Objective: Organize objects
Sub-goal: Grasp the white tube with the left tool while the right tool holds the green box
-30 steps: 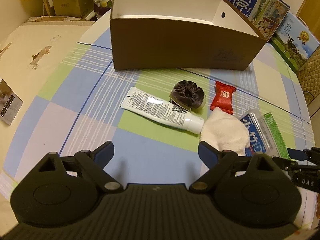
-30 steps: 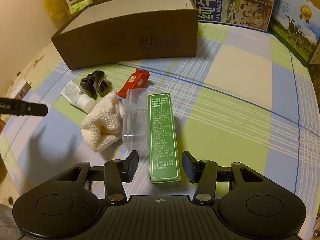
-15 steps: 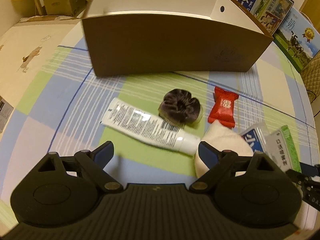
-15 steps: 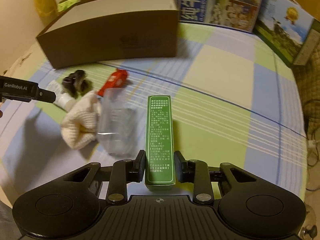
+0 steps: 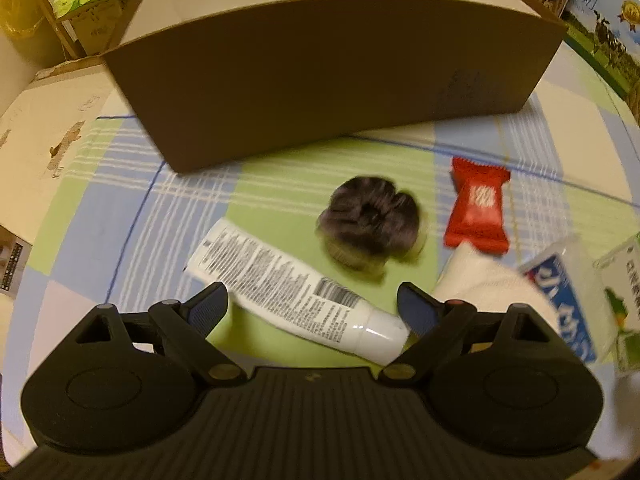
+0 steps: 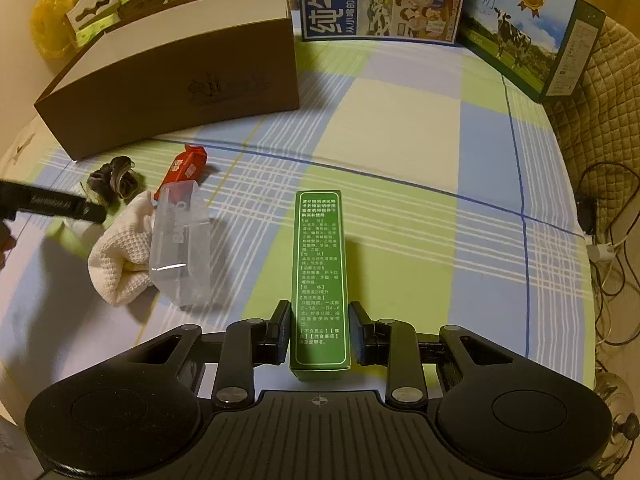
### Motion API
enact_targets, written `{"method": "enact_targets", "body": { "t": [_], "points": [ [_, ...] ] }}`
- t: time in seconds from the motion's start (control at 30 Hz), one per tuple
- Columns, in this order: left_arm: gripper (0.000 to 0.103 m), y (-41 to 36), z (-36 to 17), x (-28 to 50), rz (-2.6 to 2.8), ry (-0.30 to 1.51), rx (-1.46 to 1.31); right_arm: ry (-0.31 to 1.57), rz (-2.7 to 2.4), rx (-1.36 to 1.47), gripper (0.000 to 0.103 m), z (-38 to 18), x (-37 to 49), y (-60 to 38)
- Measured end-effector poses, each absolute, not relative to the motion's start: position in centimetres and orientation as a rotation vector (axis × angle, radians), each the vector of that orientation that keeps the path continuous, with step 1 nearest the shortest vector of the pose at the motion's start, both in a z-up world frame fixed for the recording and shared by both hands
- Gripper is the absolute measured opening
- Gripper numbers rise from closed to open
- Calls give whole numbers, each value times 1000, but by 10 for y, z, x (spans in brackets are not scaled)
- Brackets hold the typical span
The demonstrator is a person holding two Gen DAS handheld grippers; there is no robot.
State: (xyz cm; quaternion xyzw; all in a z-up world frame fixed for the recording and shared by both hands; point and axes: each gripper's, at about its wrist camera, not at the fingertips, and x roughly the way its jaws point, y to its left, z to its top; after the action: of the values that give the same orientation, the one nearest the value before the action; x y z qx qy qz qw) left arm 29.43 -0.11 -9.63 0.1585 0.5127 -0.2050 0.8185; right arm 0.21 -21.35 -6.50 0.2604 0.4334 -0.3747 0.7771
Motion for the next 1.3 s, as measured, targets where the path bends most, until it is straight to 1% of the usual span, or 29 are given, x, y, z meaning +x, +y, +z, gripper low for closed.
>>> {"method": "enact_targets", "body": {
  "t": [0.27, 0.4, 0.53, 0.6, 0.67, 0.9, 1.0, 1.03, 1.3],
  "points": [
    [88, 63, -98, 300, -391, 1118, 287, 940, -807, 564, 27, -65, 1, -215],
    [87, 79, -96, 307, -371, 1113, 293, 945, -807, 561, 27, -66, 3, -216],
    [77, 89, -99, 315, -360, 1109, 310, 945, -809, 563, 27, -66, 3, -216],
    [74, 91, -99, 319, -367, 1110, 303, 946, -811, 563, 27, -66, 2, -215],
    [67, 89, -99, 322, -384, 1108, 296, 947, -812, 564, 27, -66, 3, -216],
    [53, 75, -100, 327, -434, 1100, 307, 951, -813, 563, 27, -66, 3, -215],
    [43, 74, -100, 324, -446, 1095, 324, 951, -814, 563, 27, -66, 4, -215],
    [37, 74, -99, 323, -452, 1096, 325, 952, -814, 563, 27, -66, 3, -215],
    [35, 85, -96, 299, -510, 1117, 355, 954, -815, 577, 27, -68, 5, -218]
  ]
}}
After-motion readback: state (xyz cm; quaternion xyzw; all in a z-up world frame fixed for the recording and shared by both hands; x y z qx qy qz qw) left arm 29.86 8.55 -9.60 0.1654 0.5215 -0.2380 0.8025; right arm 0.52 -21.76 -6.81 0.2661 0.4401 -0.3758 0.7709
